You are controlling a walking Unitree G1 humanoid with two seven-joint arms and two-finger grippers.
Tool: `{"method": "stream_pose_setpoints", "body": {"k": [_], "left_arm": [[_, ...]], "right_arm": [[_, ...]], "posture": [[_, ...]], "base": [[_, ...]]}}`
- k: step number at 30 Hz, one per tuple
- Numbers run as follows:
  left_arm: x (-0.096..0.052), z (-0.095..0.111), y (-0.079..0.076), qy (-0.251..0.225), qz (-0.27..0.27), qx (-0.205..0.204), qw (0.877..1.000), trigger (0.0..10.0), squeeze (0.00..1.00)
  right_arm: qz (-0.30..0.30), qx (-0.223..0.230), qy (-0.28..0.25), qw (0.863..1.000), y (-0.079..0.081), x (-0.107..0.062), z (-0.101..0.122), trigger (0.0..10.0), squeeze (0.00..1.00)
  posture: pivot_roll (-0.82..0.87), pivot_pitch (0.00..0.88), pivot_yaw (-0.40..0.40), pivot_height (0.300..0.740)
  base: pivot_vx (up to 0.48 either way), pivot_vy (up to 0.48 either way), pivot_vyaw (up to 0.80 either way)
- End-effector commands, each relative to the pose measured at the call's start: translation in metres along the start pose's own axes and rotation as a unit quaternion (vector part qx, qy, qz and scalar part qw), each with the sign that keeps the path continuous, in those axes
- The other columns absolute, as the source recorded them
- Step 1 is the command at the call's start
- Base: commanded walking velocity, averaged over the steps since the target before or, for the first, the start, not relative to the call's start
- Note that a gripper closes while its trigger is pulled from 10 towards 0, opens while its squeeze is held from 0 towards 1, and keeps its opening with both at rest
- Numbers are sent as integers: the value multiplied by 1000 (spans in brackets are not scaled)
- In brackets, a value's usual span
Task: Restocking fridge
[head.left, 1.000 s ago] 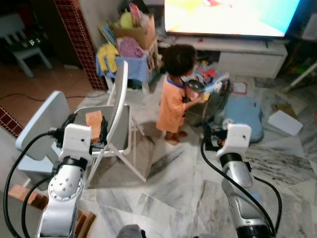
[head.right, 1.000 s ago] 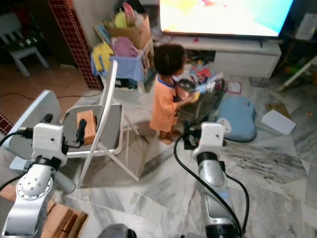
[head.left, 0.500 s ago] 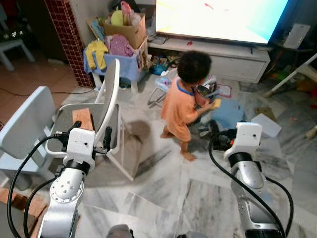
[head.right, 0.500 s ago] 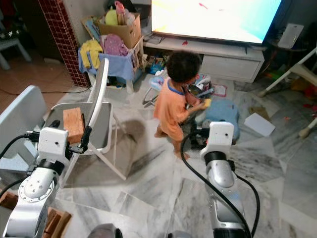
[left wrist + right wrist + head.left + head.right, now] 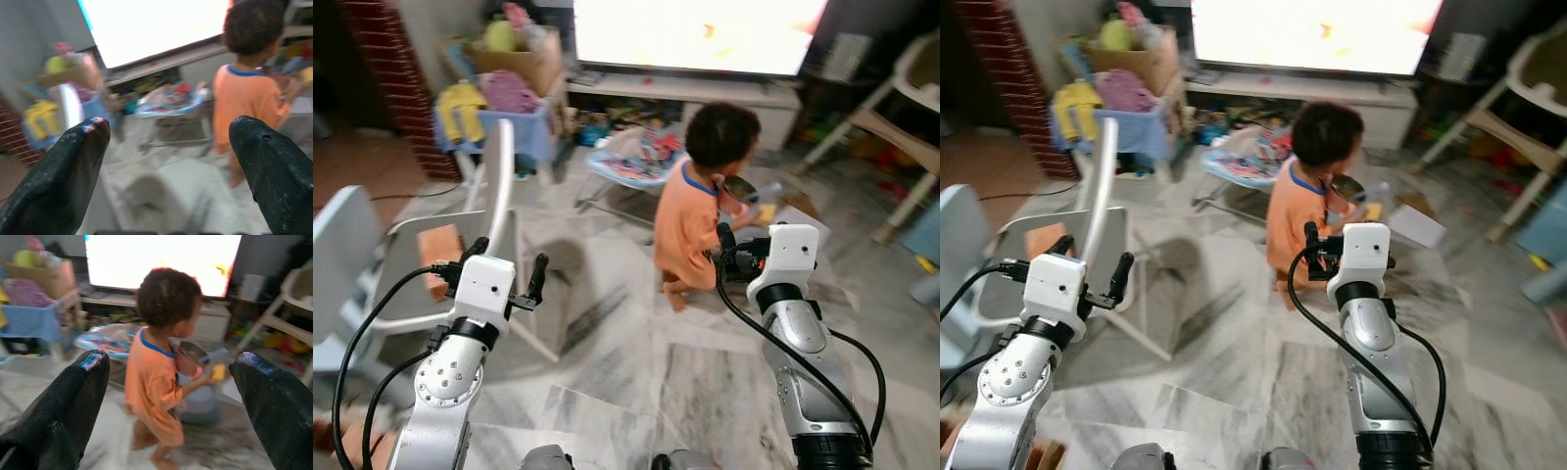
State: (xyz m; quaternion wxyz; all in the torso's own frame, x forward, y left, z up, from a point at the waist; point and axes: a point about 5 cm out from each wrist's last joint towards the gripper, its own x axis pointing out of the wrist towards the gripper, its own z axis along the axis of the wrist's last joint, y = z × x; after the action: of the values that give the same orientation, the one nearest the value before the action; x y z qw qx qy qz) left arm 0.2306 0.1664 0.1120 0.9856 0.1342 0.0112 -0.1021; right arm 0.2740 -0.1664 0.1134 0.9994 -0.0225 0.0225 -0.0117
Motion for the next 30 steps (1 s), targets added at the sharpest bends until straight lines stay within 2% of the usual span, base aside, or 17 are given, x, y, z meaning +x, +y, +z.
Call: {"method": "stream_pose_setpoints", "body": {"k": [1, 14, 22, 30], "left_arm": [[0, 5, 2, -8, -1, -3, 1000, 10000, 0], [0, 7, 3, -16, 13, 4, 1000, 10000, 0], [1, 6, 4, -9, 17, -16, 1000, 10000, 0], [1, 6, 5, -5, 24, -16, 1000, 10000, 0]], "right_arm": [[6, -2, -2, 1000, 3, 1, 3, 10000, 0], [13, -4, -1, 1000, 4, 6, 5, 10000, 0], [14, 2, -1, 1000, 3, 7, 5, 10000, 0], [15, 1, -5, 1000, 2, 10, 7, 10000, 0]], "posture": [[97, 32, -13, 740], [111, 37, -25, 740], [111, 38, -26, 740], [113, 40, -27, 740]], "base": [[0, 0, -800], [0, 0, -800], [0, 0, -800], [-340, 0, 0]]}}
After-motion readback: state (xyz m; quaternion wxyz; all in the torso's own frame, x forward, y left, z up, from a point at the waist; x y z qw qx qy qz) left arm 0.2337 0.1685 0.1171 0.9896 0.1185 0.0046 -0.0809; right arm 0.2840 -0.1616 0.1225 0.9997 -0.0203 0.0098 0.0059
